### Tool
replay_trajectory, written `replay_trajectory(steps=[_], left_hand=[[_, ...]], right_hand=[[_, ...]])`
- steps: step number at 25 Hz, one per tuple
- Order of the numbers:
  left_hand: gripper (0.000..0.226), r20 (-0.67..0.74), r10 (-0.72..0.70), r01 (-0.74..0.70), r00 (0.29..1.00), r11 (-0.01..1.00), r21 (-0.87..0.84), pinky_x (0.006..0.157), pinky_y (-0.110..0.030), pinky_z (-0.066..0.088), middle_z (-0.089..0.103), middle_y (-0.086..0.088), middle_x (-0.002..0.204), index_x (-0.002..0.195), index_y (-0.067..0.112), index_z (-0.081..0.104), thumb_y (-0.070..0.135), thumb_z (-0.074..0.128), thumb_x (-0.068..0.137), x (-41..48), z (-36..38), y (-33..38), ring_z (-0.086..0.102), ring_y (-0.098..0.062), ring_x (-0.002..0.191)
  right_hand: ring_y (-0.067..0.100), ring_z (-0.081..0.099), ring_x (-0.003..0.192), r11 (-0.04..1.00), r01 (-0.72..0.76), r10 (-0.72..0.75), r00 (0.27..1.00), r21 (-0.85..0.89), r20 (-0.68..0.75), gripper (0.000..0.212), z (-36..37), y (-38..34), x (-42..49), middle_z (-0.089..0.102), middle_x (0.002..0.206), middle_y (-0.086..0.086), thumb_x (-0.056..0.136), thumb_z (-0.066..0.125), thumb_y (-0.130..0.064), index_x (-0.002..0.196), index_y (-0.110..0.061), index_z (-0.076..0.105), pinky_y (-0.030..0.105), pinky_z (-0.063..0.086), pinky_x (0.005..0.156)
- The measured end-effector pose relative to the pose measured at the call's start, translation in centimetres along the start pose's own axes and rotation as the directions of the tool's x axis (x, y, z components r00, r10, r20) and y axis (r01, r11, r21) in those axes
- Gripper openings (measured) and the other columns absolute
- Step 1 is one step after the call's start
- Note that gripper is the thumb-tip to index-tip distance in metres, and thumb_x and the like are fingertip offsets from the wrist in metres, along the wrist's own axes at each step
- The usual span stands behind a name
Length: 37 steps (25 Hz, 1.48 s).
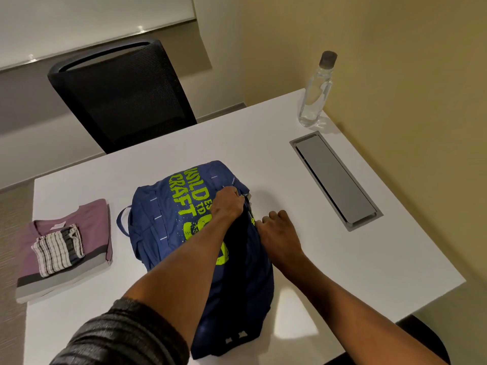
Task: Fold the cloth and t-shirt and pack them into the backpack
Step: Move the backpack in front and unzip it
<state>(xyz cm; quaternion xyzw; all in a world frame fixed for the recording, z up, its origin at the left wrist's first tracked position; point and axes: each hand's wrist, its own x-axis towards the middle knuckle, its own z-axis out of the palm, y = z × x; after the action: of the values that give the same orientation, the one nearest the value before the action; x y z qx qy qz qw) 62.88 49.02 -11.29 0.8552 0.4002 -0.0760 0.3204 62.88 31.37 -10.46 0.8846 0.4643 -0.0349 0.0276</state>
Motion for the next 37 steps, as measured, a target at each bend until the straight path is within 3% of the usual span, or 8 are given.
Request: replay_trajectory(steps=[6, 10, 16, 23, 26, 28, 34, 37], left_hand=[[0.017, -0.067, -0.012, 0.011, 0.998, 1.0, -0.026, 0.079, -0.047, 0.055, 0.07, -0.017, 0.104, 0.095, 0.007, 0.065, 0.022, 0.057, 0.097, -0.4, 0.1, -0.8, 0.066, -0.04, 0.097], [0.029, -0.074, 0.057, -0.058, 0.996, 0.998, -0.009, 0.078, -0.047, 0.056, 0.069, -0.018, 0.102, 0.098, 0.006, 0.064, 0.034, 0.057, 0.098, -3.4, 0.6, -0.9, 0.067, -0.041, 0.095], [0.052, 0.197, 0.19, -0.247, 0.962, 0.914, 0.322, 0.076, -0.043, 0.061, 0.062, -0.004, 0.077, 0.074, 0.017, 0.057, 0.068, 0.062, 0.084, -10.0, 2.6, -2.8, 0.069, -0.027, 0.077], [0.034, 0.169, 0.275, -0.313, 0.947, 0.908, 0.279, 0.075, -0.042, 0.06, 0.065, -0.012, 0.084, 0.084, 0.009, 0.061, 0.04, 0.061, 0.095, -10.8, 1.6, -2.6, 0.07, -0.034, 0.084], [0.049, 0.347, 0.129, -0.267, 0.929, 0.883, 0.386, 0.079, -0.041, 0.054, 0.055, -0.009, 0.073, 0.071, 0.015, 0.047, 0.055, 0.063, 0.093, -10.3, 1.1, -3.6, 0.062, -0.029, 0.081], [0.046, 0.401, 0.151, -0.297, 0.904, 0.895, 0.333, 0.071, -0.043, 0.054, 0.049, -0.012, 0.064, 0.062, 0.015, 0.042, 0.039, 0.063, 0.095, -10.6, 1.4, -4.2, 0.065, -0.036, 0.079], [0.041, 0.28, 0.243, -0.305, 0.929, 0.931, 0.203, 0.067, -0.04, 0.044, 0.065, -0.022, 0.085, 0.063, 0.009, 0.045, 0.027, 0.055, 0.098, -11.2, 1.1, -2.4, 0.067, -0.041, 0.09], [0.037, 0.231, 0.272, -0.284, 0.934, 0.959, 0.019, 0.062, -0.038, 0.038, 0.05, -0.016, 0.067, 0.062, 0.003, 0.052, 0.019, 0.057, 0.094, -11.0, -0.4, -0.7, 0.054, -0.037, 0.07]], right_hand=[[0.025, 0.061, 0.067, 0.998, -0.014, 0.015, 1.0, 0.06, -0.027, 0.025, -0.1, -2.9, -8.0, 0.063, 0.064, 0.002, 0.059, 0.083, -0.006, 0.072, -0.02, 0.066, 0.039, 0.052, 0.074], [0.027, 0.062, 0.077, 0.982, -0.163, 0.173, 0.978, 0.09, -0.117, 0.018, 0.6, -3.3, -9.7, 0.064, 0.074, 0.0, 0.077, 0.075, -0.007, 0.08, -0.022, 0.066, 0.041, 0.044, 0.084], [0.026, 0.063, 0.082, 0.968, -0.176, 0.215, 0.948, 0.179, -0.234, 0.004, 0.6, -4.2, -9.4, 0.069, 0.083, 0.001, 0.093, 0.07, -0.02, 0.089, -0.02, 0.072, 0.041, 0.046, 0.086], [0.027, 0.063, 0.084, 0.99, -0.08, 0.101, 0.976, 0.116, -0.19, 0.009, -0.3, -5.9, -11.6, 0.068, 0.081, 0.004, 0.082, 0.079, -0.011, 0.086, -0.015, 0.072, 0.043, 0.045, 0.093], [0.027, 0.06, 0.084, 0.992, -0.081, 0.099, 0.974, 0.098, -0.206, 0.009, -0.2, -7.1, -12.8, 0.066, 0.081, 0.002, 0.085, 0.074, -0.01, 0.086, -0.017, 0.07, 0.042, 0.039, 0.096], [0.027, 0.059, 0.083, 0.992, -0.092, 0.108, 0.972, 0.086, -0.209, 0.009, 0.0, -7.4, -13.3, 0.065, 0.08, 0.002, 0.086, 0.072, -0.009, 0.086, -0.017, 0.069, 0.042, 0.039, 0.096], [0.028, 0.053, 0.085, 0.992, -0.045, 0.073, 0.968, 0.119, -0.242, 0.023, -0.3, -8.7, -14.3, 0.06, 0.082, 0.003, 0.095, 0.047, -0.006, 0.085, -0.018, 0.063, 0.042, 0.041, 0.094], [0.027, 0.054, 0.083, 0.969, -0.11, 0.161, 0.959, 0.219, -0.234, 0.018, 0.3, -11.0, -14.7, 0.058, 0.078, 0.002, 0.093, 0.058, -0.011, 0.079, -0.02, 0.063, 0.041, 0.043, 0.087]])
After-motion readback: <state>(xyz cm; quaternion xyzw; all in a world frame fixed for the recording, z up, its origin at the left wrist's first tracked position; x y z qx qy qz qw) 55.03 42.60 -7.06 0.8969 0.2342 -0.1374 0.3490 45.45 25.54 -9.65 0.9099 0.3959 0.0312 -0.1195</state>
